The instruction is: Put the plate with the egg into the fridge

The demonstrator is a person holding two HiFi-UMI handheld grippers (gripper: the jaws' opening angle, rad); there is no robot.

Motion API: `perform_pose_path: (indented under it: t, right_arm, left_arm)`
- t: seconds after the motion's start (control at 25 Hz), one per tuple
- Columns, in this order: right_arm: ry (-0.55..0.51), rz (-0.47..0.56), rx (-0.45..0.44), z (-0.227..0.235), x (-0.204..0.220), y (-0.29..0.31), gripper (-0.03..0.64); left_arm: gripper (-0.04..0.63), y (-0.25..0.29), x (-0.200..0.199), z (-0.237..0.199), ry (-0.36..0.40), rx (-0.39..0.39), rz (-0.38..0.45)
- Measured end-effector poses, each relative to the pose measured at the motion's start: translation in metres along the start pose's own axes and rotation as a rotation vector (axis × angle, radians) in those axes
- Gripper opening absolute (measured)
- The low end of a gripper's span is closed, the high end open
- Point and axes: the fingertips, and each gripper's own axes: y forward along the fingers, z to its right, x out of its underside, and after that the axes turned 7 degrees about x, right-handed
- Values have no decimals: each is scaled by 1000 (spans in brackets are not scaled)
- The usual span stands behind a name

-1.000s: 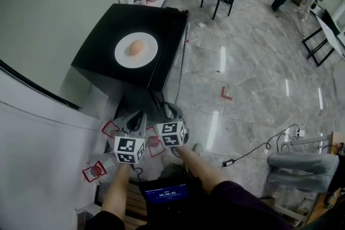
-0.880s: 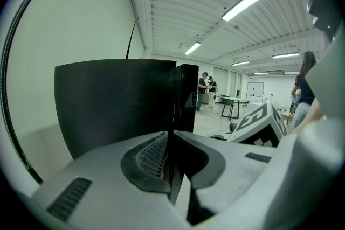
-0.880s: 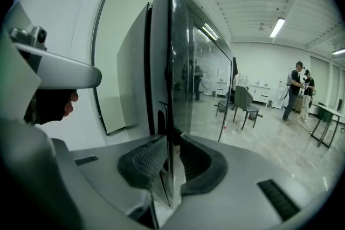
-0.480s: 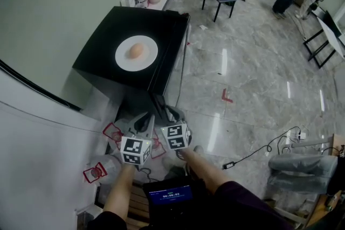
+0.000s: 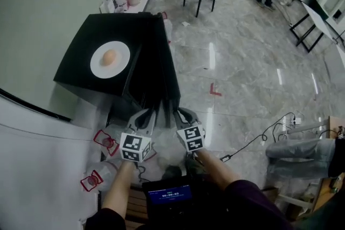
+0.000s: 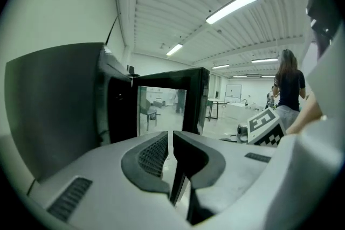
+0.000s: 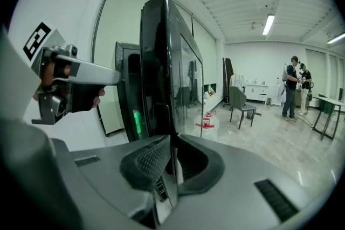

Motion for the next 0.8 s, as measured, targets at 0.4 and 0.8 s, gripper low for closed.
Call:
perform_pose_path:
  t: [0.4, 0.8]
  right_arm:
    - [-64, -1, -106, 84, 10, -11, 44]
    - [-95, 110, -90, 109, -29, -52, 245]
  left_arm:
    - [11, 94, -30, 82, 93, 157, -29]
    - [11, 144, -37, 96, 124, 134, -59]
